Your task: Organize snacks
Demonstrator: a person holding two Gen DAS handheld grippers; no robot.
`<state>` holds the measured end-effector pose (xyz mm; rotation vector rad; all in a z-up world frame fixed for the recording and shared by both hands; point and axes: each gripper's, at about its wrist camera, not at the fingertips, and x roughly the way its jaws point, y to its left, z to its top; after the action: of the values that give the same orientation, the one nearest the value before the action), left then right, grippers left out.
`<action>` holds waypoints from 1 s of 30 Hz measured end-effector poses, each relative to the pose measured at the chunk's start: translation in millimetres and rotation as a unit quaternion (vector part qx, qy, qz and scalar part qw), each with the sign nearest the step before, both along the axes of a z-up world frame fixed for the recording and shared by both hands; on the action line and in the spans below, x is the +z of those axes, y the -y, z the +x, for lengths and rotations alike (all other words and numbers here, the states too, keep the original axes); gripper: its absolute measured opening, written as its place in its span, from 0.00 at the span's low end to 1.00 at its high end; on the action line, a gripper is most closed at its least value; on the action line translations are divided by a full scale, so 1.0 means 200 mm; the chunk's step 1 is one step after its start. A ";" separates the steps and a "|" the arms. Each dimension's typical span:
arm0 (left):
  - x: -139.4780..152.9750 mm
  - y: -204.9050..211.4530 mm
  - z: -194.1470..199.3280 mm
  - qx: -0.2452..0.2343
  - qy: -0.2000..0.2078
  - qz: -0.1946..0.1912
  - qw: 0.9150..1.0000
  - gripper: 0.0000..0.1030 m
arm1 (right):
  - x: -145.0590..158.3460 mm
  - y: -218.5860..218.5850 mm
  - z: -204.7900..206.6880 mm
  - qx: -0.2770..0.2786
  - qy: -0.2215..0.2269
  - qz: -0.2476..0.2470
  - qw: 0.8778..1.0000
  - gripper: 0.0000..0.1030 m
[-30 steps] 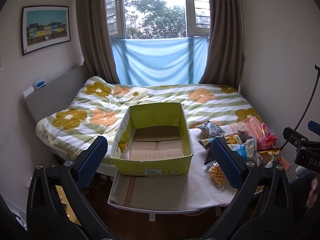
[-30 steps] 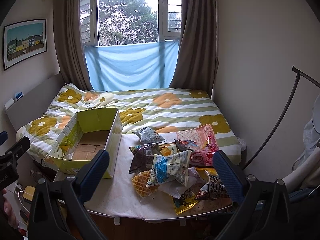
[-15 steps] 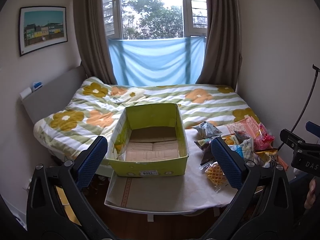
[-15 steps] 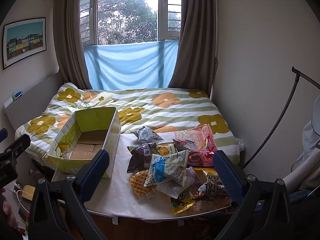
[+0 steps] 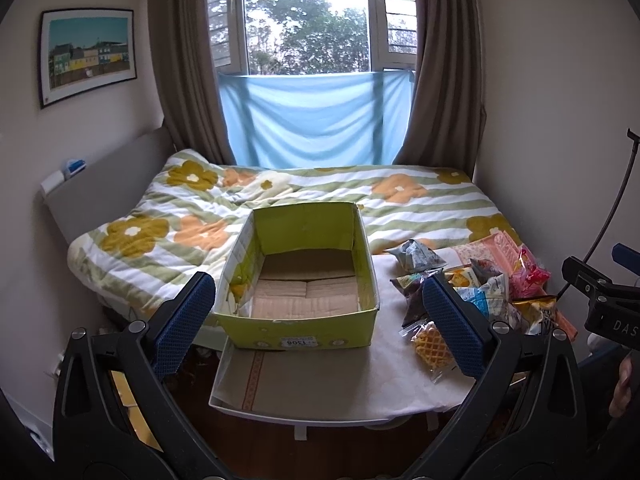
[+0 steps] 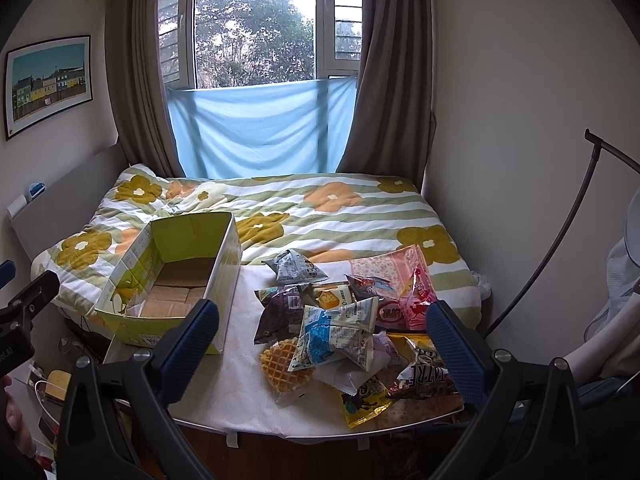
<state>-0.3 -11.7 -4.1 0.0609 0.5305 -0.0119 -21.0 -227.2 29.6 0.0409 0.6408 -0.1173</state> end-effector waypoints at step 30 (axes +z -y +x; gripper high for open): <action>-0.20 0.16 0.24 -0.101 -0.080 0.000 0.992 1.00 | -0.18 0.25 0.05 -0.053 -0.046 0.036 0.997 1.00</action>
<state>46.8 -43.0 -43.5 0.1139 0.6822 -0.2159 -10.1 -277.4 -5.9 0.1395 0.7343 -0.1985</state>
